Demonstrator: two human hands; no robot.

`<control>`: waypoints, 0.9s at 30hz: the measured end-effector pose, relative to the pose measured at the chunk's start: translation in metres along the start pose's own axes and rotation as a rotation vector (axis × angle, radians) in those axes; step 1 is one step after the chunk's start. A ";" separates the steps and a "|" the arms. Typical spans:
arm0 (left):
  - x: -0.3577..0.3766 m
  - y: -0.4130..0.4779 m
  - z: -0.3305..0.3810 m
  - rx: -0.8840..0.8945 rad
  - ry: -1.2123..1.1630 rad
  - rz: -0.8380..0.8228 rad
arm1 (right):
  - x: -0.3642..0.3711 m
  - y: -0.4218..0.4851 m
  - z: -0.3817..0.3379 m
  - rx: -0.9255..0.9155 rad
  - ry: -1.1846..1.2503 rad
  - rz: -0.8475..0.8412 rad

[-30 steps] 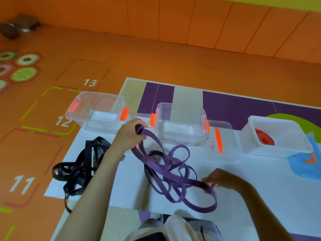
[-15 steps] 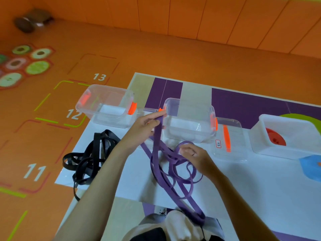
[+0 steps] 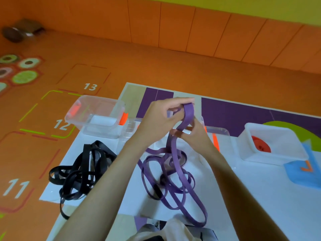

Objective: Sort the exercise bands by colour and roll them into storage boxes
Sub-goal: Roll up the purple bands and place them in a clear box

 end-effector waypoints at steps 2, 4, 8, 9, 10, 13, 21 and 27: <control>0.000 0.007 0.007 0.029 -0.023 0.016 | -0.009 0.007 -0.007 0.017 -0.040 -0.071; -0.005 0.008 0.000 0.020 -0.096 0.093 | -0.022 0.011 -0.013 -0.045 -0.093 -0.034; 0.000 -0.006 -0.062 -0.205 -0.156 0.137 | -0.039 0.012 -0.025 -0.104 -0.011 0.061; 0.015 -0.014 -0.081 -0.307 -0.157 -0.031 | -0.042 0.013 -0.026 -0.113 0.013 0.092; 0.034 -0.025 -0.098 -0.397 -0.141 -0.228 | -0.045 0.013 -0.029 -0.124 0.029 0.130; 0.074 -0.050 -0.125 -0.475 -0.079 -0.451 | -0.043 0.014 -0.034 -0.114 0.086 0.176; 0.058 -0.021 -0.112 -0.491 -0.296 -0.053 | -0.018 0.004 0.010 -0.028 0.236 -0.040; 0.033 0.016 -0.076 -0.449 -0.611 0.064 | 0.046 -0.021 0.085 0.218 -0.062 -0.512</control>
Point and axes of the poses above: each hand's wrist, its own y-axis towards the middle knuckle, its own x-axis out of the palm, z = x × y, the point moved 6 cm from there along y, towards the middle knuckle, and after that the axes turned 5 degrees about -y, right-handed, at the moved point
